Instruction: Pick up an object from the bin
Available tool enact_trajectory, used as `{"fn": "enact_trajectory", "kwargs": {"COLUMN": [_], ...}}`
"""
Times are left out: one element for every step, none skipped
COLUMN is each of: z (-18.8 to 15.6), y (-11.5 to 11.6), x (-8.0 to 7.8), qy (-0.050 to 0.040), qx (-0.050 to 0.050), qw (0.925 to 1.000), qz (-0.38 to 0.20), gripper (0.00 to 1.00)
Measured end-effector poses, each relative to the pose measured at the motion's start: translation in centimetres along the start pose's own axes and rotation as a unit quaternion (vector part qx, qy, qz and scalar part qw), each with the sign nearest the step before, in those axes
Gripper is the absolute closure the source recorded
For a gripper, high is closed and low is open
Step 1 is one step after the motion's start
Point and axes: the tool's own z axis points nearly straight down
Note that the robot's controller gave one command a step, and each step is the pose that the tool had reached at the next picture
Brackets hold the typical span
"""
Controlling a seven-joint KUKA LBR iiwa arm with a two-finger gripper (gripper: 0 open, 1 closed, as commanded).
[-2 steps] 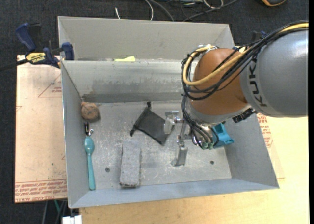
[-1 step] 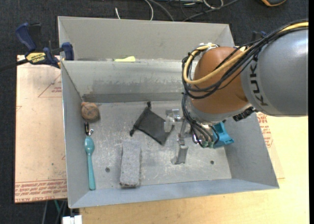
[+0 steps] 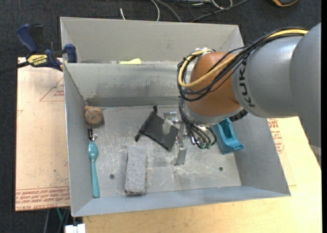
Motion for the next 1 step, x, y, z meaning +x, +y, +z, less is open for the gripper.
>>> {"fn": "enact_trajectory", "kwargs": {"z": [4.12], "y": [-2.87], "x": [-1.78], "qy": [-0.0015], "qx": [0.0], "qw": [0.9999], "qz": [-0.011], "gripper": [0.0]}}
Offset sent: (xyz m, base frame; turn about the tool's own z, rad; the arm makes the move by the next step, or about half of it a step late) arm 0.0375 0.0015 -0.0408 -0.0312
